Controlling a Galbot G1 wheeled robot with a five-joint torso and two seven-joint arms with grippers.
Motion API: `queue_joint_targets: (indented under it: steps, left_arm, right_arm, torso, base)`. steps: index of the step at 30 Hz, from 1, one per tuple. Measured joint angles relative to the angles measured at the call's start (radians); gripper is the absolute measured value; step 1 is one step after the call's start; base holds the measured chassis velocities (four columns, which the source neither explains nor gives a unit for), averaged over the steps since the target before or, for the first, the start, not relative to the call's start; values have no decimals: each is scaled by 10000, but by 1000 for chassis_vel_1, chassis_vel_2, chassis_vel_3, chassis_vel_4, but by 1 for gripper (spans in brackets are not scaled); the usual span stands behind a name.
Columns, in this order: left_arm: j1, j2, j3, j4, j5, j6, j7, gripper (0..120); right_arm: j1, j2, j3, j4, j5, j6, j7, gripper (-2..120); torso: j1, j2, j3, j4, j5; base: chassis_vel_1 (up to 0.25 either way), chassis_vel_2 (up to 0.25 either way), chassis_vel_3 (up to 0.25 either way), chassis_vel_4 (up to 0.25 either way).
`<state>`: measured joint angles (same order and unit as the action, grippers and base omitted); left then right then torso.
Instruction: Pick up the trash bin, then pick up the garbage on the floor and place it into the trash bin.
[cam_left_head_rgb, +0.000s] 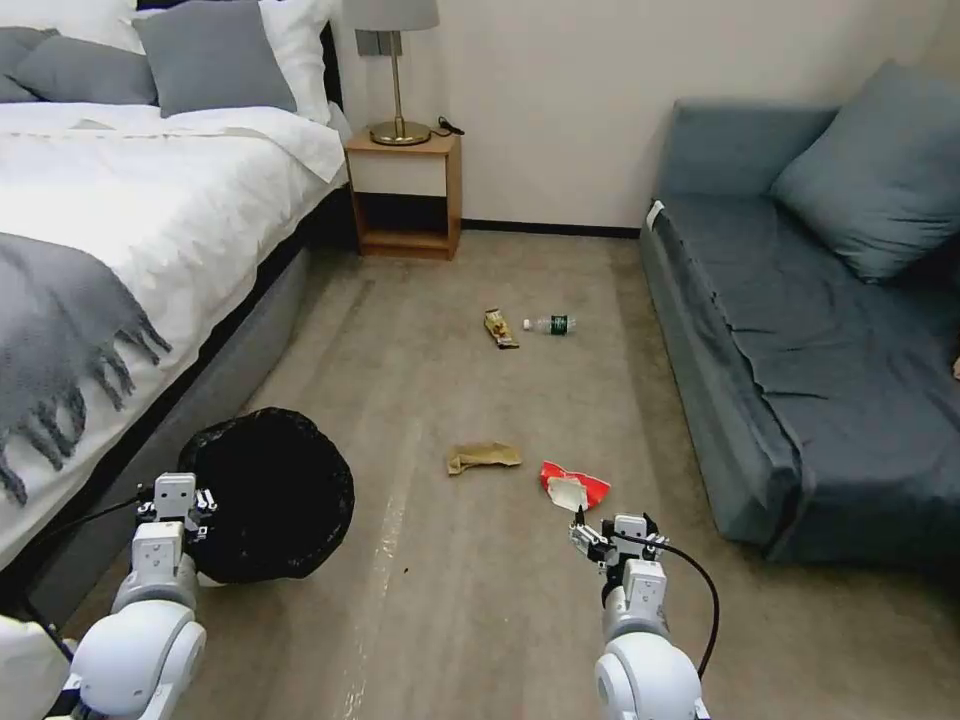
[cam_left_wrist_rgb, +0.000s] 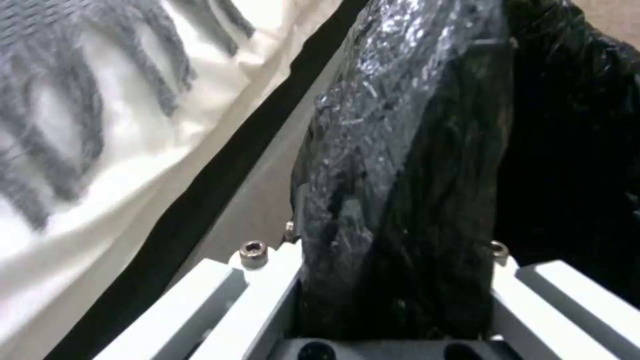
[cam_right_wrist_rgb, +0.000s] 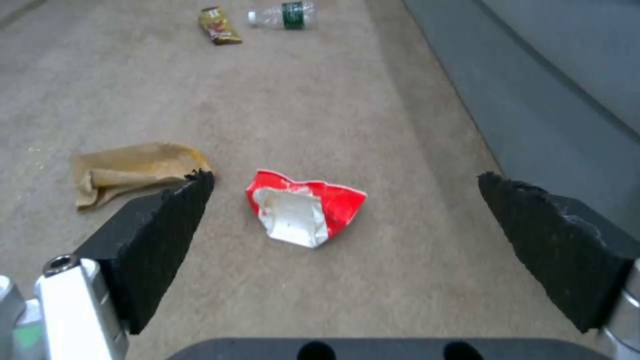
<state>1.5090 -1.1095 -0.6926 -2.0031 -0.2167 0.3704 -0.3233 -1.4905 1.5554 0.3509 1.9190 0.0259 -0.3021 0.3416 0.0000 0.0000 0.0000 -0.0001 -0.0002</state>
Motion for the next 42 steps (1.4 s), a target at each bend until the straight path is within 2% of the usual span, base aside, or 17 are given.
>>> queue_joint_targets:
  steps: [33, 42]
  left_arm:
    - [58, -6, 81, -16, 4, 7, 97, 4]
    - [-143, -15, 152, 184, 16, -10, 119, 4]
  right_arm:
    - [-102, 63, 8, -306, -431, 307, -122, 100]
    - [61, 52, 12, -501, -406, 337, -122, 100]
  torso:
    - [1, 0, 0, 0, -10]
    - [0, 0, 0, -1, 4]
  base:
    - [-99, 95, 105, -97]
    - [-120, 110, 112, -103]
